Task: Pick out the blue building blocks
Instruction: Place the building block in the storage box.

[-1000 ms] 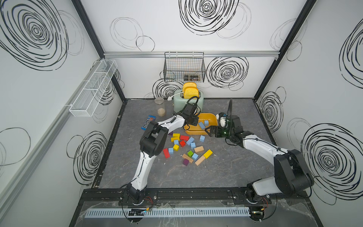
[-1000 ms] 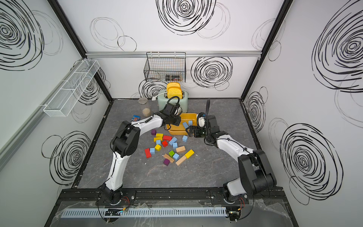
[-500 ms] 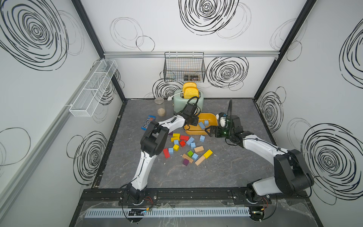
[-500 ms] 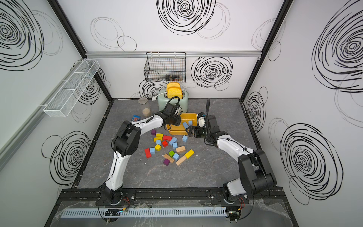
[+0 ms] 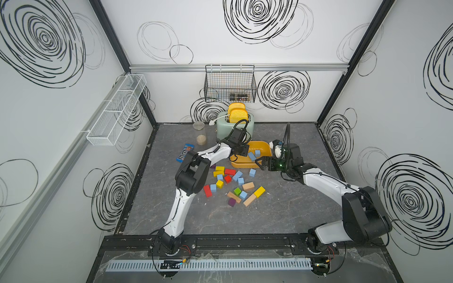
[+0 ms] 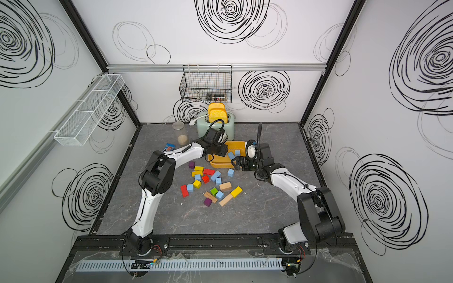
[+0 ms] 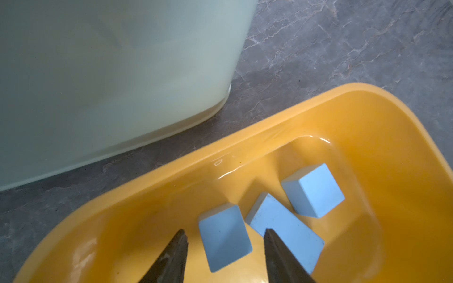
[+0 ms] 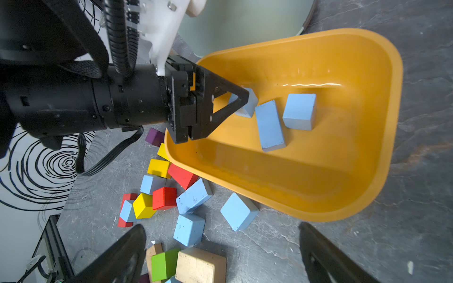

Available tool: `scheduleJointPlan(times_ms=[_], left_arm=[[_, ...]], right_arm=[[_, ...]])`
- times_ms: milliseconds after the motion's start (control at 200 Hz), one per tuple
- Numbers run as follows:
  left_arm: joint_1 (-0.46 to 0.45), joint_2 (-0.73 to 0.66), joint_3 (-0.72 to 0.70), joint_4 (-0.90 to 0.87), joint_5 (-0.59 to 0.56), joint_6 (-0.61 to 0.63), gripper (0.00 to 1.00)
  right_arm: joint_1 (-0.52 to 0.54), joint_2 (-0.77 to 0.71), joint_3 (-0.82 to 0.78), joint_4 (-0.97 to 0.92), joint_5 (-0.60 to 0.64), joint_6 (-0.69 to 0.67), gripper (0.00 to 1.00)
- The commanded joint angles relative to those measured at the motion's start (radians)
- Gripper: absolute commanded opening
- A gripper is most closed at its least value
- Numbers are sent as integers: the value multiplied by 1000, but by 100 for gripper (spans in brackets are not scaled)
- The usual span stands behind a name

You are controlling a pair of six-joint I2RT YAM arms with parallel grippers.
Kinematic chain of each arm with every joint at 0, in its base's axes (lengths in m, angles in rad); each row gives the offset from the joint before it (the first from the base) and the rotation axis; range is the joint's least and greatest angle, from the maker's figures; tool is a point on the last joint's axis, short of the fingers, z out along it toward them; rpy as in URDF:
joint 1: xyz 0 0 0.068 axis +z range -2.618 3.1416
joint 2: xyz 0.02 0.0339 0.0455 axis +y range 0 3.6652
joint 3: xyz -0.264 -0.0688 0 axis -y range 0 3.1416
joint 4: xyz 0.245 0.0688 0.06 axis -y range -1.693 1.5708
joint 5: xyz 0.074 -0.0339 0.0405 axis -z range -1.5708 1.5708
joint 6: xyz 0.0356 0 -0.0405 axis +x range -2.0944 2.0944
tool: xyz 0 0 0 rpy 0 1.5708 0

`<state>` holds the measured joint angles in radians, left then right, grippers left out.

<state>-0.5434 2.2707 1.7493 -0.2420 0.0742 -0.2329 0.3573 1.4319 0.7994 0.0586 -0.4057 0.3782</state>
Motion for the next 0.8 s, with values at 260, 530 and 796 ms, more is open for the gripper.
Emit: scheduleJointPlan(times_ms=[260, 530, 796], left_arm=[[-13, -277, -149, 50, 25, 9, 82], [-9, -474, -277, 43, 16, -7, 96], [-2, -649, -380, -9, -30, -24, 96]], right_arm=[[34, -142, -26, 13, -33, -5, 98], [70, -263, -68, 12, -27, -19, 98], [116, -363, -97, 6, -15, -15, 98]])
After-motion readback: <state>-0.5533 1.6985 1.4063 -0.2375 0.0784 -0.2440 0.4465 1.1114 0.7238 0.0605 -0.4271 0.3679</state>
